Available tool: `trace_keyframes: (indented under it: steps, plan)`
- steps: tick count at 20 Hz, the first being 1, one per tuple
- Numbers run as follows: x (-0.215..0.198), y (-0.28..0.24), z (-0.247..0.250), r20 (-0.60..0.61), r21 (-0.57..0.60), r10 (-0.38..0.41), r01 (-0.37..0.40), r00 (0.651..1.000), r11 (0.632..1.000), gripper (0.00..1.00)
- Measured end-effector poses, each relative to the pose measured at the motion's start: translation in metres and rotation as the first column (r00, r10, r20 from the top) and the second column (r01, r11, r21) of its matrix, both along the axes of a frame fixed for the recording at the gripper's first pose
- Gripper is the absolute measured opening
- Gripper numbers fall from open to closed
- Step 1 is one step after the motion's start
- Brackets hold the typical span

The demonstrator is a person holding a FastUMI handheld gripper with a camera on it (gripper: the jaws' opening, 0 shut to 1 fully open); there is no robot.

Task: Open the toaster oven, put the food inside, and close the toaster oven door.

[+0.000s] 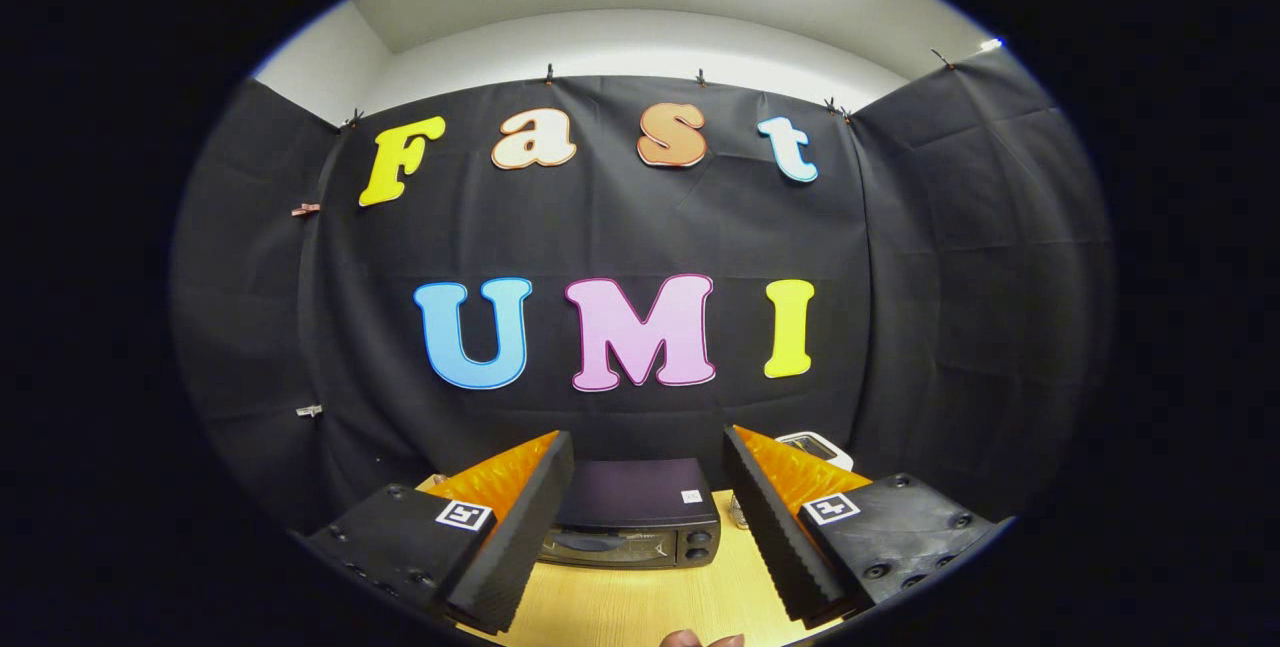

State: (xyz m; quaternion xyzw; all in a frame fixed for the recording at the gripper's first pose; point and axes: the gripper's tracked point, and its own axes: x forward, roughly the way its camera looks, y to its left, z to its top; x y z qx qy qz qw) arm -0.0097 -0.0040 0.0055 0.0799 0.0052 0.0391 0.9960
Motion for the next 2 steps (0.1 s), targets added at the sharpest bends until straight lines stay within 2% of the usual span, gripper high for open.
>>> trace_keyframes:
  steps: [2]
  plan:
    - [-0.0017, -0.0016, 0.0005, 0.008, -0.017, -0.004, 0.004, 1.000, 1.000, 0.97]
